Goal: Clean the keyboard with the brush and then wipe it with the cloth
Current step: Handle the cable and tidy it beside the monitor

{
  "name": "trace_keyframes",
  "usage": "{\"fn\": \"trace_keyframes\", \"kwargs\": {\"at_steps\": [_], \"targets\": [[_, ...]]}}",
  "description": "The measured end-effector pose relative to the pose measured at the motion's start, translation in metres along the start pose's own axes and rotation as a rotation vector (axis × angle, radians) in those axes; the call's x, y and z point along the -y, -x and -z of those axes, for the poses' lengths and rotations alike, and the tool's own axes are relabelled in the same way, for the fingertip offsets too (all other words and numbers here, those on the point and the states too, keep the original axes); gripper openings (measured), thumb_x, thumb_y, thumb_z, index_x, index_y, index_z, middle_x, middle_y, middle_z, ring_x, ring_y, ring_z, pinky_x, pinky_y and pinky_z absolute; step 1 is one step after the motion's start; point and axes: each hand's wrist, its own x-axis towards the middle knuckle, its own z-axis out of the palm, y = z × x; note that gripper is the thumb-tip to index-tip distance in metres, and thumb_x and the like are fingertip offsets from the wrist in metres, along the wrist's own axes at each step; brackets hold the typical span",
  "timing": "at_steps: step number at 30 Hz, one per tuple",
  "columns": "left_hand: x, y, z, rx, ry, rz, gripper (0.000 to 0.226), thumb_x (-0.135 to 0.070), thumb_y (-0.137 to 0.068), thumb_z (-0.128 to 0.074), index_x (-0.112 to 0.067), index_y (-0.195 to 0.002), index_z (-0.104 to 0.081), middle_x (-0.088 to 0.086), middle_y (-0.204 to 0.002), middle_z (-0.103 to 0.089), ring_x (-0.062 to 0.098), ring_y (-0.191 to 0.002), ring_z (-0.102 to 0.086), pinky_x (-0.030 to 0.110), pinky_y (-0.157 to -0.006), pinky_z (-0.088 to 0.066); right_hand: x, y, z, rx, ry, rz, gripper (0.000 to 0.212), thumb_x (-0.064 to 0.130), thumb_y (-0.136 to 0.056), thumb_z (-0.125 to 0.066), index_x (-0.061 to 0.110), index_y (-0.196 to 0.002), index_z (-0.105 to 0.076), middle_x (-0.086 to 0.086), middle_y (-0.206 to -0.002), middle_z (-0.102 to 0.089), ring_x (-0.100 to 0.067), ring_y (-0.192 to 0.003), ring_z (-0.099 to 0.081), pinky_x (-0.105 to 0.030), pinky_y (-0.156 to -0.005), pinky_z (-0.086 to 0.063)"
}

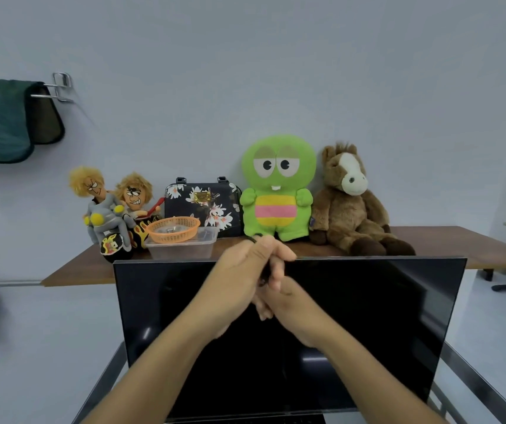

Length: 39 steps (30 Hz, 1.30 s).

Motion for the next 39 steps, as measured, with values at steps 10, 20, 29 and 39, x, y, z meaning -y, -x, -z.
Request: {"fn": "trace_keyframes", "kwargs": {"at_steps": [10,20,29,39], "targets": [[0.014,-0.025,0.079,0.010,-1.122,0.147,0.032,-0.036,-0.101,-0.043,-0.020,-0.079,-0.060,-0.002,-0.073,-0.064,0.008,-0.066,-0.060,0.024,-0.063,-0.045,-0.013,0.015,-0.003,0.214,0.508,-0.069,0.023,0.037,-0.099,-0.049,0.020,-0.099,-0.064,0.011,-0.078,-0.059,0.000,-0.068,-0.054,-0.018,-0.063,-0.042],[0.028,0.014,0.026,0.499,-0.109,0.323,0.074,-0.062,-0.095,-0.021,-0.006,-0.066,-0.059,0.003,-0.048,-0.031,0.017,-0.047,-0.029,0.024,-0.052,-0.030,0.033,-0.022,0.028,0.001,0.040,0.135,0.010,0.013,-0.088,-0.066,0.014,-0.080,-0.060,0.012,-0.066,-0.057,-0.001,-0.061,-0.048,-0.013,-0.059,-0.039],[0.014,-0.029,0.019,-0.061,0.359,0.096,0.054,-0.039,-0.102,-0.032,-0.005,-0.064,-0.051,0.004,-0.048,-0.033,0.015,-0.043,-0.030,0.028,-0.046,-0.028,0.011,0.006,-0.011,0.140,0.049,-0.140,0.016,0.022,-0.101,-0.046,0.015,-0.090,-0.057,0.007,-0.065,-0.049,-0.005,-0.057,-0.044,-0.015,-0.054,-0.040],[0.052,-0.014,0.023,0.125,-0.494,0.272,0.085,-0.070,-0.086,-0.010,-0.008,-0.064,-0.063,0.004,-0.058,-0.060,0.017,-0.059,-0.059,0.025,-0.066,-0.048,0.051,0.017,0.029,0.054,0.652,0.110,0.008,0.021,-0.083,-0.074,0.018,-0.082,-0.067,0.010,-0.069,-0.070,-0.002,-0.070,-0.065,-0.016,-0.068,-0.047]]}}
